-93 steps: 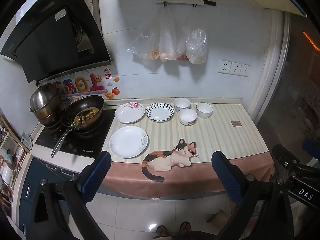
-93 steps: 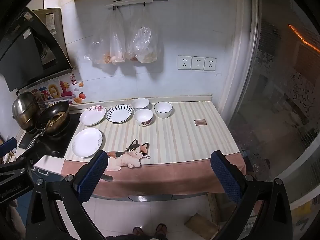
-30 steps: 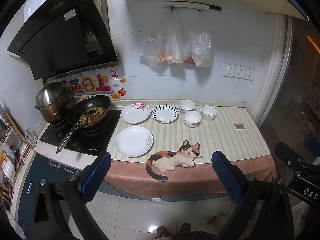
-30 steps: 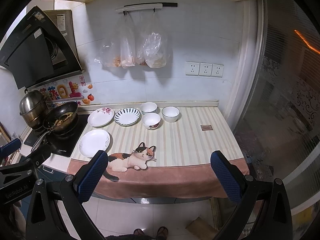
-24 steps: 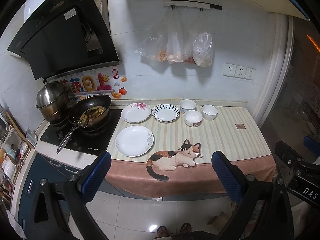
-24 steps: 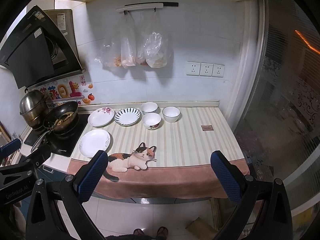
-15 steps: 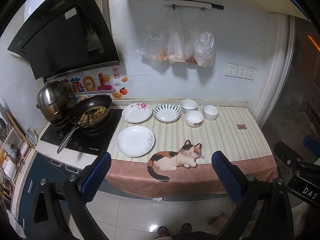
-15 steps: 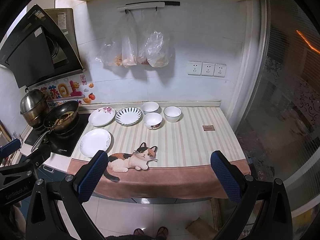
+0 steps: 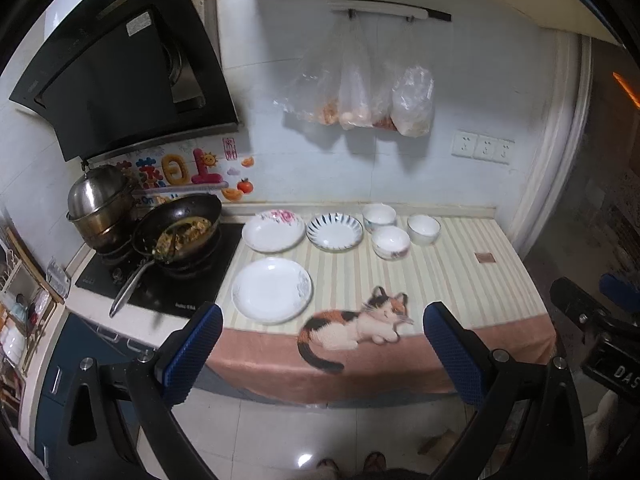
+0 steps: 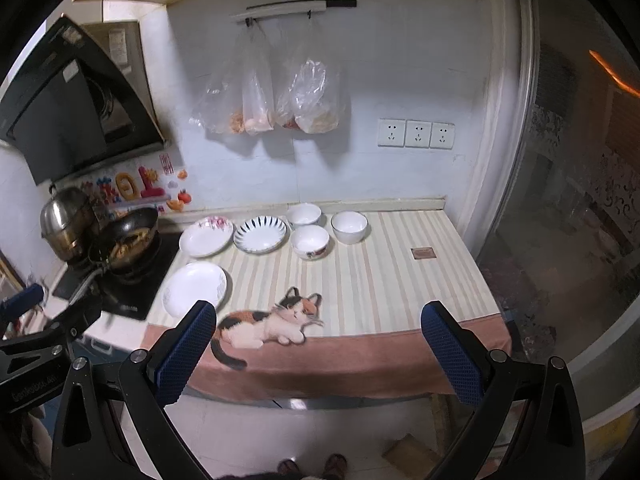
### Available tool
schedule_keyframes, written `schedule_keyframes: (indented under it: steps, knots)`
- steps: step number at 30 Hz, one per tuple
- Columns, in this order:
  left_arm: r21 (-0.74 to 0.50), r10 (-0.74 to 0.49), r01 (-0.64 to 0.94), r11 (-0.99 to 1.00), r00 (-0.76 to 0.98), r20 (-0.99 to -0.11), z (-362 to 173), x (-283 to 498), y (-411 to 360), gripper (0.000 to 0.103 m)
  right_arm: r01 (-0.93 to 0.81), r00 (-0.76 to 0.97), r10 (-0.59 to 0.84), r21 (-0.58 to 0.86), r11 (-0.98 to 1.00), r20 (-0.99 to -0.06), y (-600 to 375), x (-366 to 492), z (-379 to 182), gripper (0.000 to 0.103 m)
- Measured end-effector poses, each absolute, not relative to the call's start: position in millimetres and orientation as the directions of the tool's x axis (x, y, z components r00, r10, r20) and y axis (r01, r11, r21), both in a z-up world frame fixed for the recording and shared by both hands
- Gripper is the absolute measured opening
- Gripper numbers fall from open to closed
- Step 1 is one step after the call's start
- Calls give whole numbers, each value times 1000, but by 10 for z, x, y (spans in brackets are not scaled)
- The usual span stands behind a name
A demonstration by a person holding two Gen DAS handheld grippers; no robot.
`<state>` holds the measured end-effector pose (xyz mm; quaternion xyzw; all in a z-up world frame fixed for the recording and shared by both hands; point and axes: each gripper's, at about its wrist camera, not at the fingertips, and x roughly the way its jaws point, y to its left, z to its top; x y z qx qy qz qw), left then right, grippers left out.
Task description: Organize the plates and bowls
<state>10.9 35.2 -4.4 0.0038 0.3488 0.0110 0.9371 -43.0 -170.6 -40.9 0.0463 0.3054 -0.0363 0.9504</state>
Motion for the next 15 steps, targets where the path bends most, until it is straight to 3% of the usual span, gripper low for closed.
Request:
schedule_keyframes:
  steps: [6,15]
  knots:
    - [77,116,-87,993,748,-653,-456,559,842,103,24,741,101,176,984,-664,-1599,92,-873,103]
    - [100,188,-177,979,606,-773,-1428,1615,1622,103,-66,585,200,200,978,-786,-1157,1375,-1972,103]
